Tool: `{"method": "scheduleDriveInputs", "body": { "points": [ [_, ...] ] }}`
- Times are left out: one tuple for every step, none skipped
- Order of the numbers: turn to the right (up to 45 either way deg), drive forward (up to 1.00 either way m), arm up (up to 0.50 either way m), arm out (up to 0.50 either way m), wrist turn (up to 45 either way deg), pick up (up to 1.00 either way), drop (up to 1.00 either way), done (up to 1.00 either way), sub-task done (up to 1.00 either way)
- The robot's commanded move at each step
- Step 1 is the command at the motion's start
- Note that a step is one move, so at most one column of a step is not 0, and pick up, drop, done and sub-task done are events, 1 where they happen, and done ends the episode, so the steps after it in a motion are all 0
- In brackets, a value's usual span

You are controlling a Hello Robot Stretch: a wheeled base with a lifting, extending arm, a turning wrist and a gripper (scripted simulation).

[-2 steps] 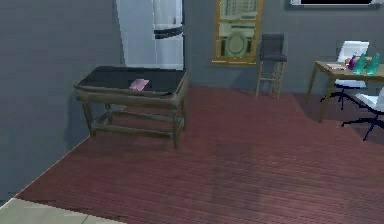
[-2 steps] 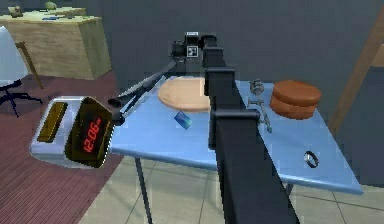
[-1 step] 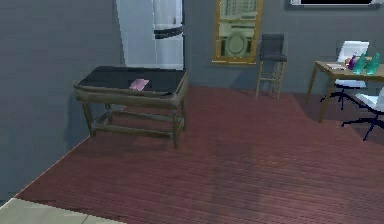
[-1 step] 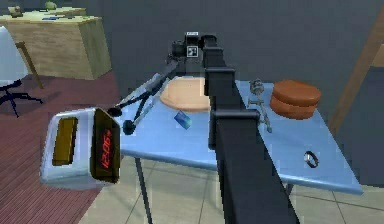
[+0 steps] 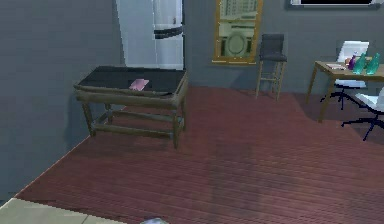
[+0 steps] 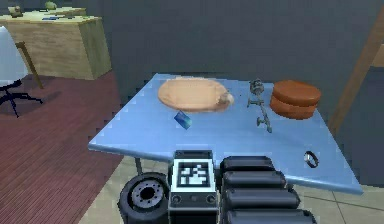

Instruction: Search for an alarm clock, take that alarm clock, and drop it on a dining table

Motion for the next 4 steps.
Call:
{"method": "scheduleDriveInputs", "body": {
  "points": [
    [45.0, 0.00, 0.00, 0.00, 0.0, 0.00, 0.00, 0.00, 0.00],
    [33.0, 0.00, 0.00, 0.00, 0.0, 0.00, 0.00, 0.00, 0.00],
    [0.0, 0.25, 0.00, 0.00, 0.0, 0.00, 0.00, 0.00, 0.00],
    [-45.0, 0.00, 0.00, 0.00, 0.0, 0.00, 0.00, 0.00, 0.00]
  ]
}}
